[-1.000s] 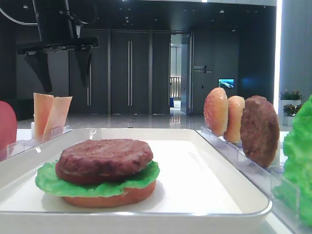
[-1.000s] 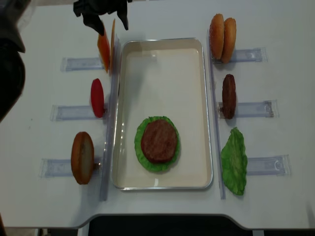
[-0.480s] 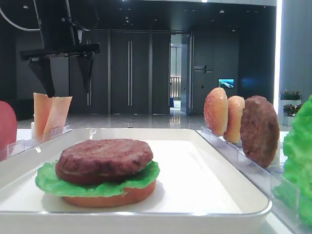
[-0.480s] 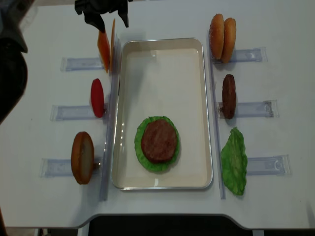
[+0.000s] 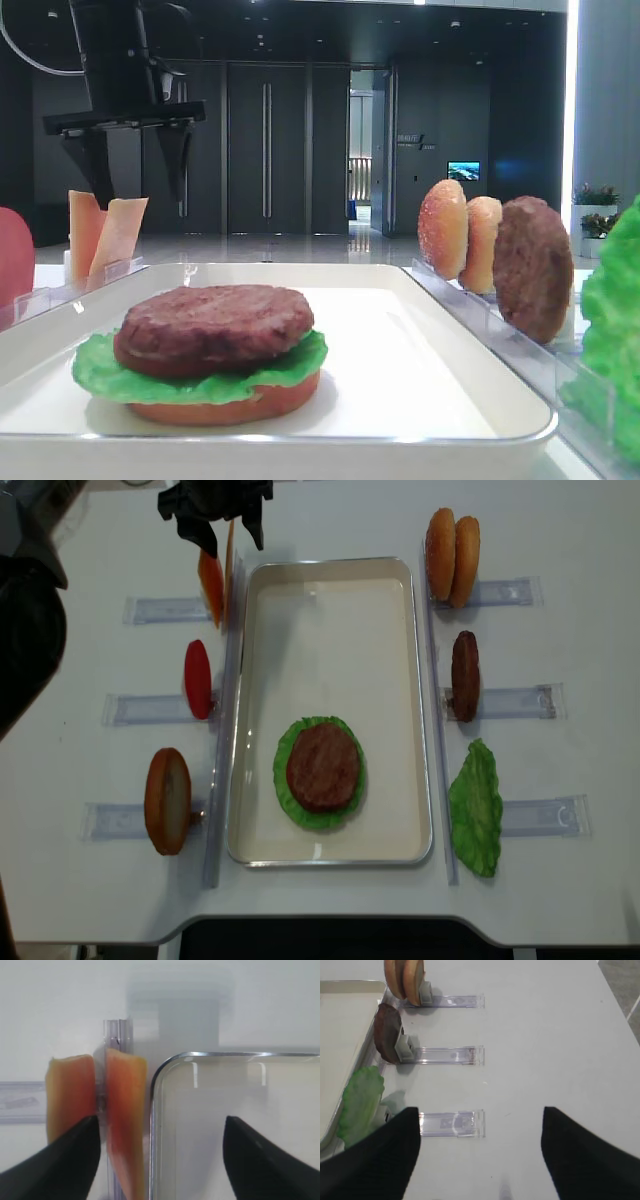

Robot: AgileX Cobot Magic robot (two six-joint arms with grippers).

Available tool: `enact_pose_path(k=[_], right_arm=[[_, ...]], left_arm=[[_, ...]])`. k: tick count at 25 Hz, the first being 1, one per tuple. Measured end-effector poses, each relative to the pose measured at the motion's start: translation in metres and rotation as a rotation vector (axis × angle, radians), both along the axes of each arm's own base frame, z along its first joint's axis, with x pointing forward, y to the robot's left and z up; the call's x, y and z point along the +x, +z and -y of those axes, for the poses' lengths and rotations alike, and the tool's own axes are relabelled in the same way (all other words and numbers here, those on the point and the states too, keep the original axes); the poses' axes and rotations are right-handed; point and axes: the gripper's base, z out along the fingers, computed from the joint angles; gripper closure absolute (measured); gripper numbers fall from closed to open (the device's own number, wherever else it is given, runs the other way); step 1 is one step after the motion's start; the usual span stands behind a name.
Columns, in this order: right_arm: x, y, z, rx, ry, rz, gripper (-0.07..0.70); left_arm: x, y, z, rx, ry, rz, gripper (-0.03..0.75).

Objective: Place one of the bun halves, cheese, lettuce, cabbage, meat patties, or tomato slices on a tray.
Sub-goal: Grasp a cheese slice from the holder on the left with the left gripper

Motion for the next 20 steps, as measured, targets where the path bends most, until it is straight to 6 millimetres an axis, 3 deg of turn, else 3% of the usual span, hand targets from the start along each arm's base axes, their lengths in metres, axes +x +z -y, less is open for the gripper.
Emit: enact_pose_path(k=[12, 20], right_arm=[[0.0, 0.0, 0.0, 0.0, 0.0, 0.0, 0.145], [0.0, 0.0, 0.0, 0.0, 0.0, 0.0, 0.145]], left_arm=[[0.001, -0.011, 0.0, 0.011, -0.002, -0.036, 0.148], [0.001, -0.012, -0.006, 0.042, 0.0, -0.052, 0.248]])
